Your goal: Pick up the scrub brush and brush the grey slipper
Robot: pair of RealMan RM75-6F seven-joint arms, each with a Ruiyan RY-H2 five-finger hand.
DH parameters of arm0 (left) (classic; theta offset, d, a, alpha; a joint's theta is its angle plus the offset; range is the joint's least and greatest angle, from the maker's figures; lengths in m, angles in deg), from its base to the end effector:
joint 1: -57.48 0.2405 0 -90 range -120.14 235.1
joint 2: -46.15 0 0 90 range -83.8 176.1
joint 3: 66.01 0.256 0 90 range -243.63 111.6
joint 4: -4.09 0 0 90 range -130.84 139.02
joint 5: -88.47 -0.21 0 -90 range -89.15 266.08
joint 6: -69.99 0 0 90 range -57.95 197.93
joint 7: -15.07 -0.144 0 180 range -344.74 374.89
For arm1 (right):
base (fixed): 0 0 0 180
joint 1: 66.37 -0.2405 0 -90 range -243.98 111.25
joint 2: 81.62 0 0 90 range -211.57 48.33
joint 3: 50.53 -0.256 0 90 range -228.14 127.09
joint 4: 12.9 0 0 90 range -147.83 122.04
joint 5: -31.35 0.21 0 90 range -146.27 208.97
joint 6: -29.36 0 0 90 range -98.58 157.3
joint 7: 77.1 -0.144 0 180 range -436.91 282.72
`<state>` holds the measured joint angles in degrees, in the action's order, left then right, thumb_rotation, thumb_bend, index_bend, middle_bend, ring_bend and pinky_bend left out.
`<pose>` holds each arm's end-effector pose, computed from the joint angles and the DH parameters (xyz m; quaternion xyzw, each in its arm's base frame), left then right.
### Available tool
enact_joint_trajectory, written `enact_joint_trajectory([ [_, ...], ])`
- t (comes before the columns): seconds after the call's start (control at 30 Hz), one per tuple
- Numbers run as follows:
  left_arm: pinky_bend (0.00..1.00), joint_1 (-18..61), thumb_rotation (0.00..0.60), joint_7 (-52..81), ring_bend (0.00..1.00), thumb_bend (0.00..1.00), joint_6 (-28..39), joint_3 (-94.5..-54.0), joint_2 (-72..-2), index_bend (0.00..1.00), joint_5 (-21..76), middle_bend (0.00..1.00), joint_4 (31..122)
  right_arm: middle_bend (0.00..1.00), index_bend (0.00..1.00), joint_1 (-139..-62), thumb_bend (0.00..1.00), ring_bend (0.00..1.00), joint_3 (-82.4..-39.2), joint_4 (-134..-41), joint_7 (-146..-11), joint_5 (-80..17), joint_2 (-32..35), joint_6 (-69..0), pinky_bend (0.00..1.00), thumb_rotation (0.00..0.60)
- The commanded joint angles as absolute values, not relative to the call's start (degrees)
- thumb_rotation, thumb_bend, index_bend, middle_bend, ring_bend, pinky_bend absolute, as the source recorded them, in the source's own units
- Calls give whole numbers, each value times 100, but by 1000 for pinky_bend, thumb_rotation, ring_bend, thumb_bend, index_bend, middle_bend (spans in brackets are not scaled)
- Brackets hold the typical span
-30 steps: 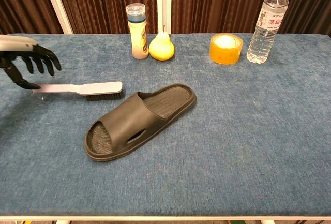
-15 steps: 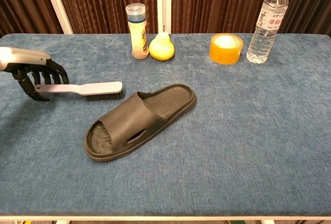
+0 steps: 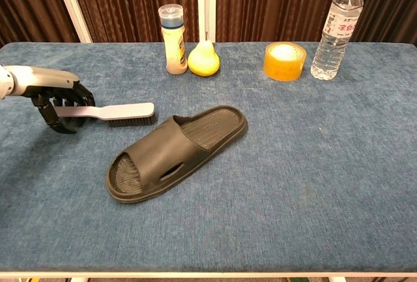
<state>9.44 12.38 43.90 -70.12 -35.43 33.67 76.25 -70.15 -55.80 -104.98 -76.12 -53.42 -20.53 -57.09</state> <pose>-0.2361 0.3733 -0.0057 -0.7469 -0.5245 -0.1845 0.3648 -0.3164 -0.1839 0.1871 0.5838 -0.3553 0.3802 0.6233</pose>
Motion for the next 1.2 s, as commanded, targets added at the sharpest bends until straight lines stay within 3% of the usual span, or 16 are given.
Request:
enact_joint_trajectory([
  [0.03,547,885,600,1170,553,335,4389,-6955,-3568,514,3464,627,7633,186,36,-7017,90,30,-5584,-10496,-7622,-5329,-2056,-5697,76,600],
  [0.27,640,734,600,980,602,335,4373,-6818,-3652,560,3709,673,7618,187,36,-7019,91,30,-5589,-10500,-7635,-5317,-2054,-5689,76,600],
  [0.8,694,228,600,179,671,334,4152,-6396,-3868,677,4626,755,7554,188,36,-6982,110,30,-5596,-10444,-7744,-5264,-2044,-5700,76,600],
  [0.97,755,212,600,67,690,202,3980,-6310,-3867,700,4796,773,7644,190,36,-6988,112,30,-5598,-10450,-7753,-5274,-2042,-5696,76,600],
  [1.2,864,217,600,-55,718,171,3795,-6258,-4023,732,4960,800,7473,190,36,-6980,113,30,-5597,-10475,-7743,-5268,-2051,-5697,76,600],
])
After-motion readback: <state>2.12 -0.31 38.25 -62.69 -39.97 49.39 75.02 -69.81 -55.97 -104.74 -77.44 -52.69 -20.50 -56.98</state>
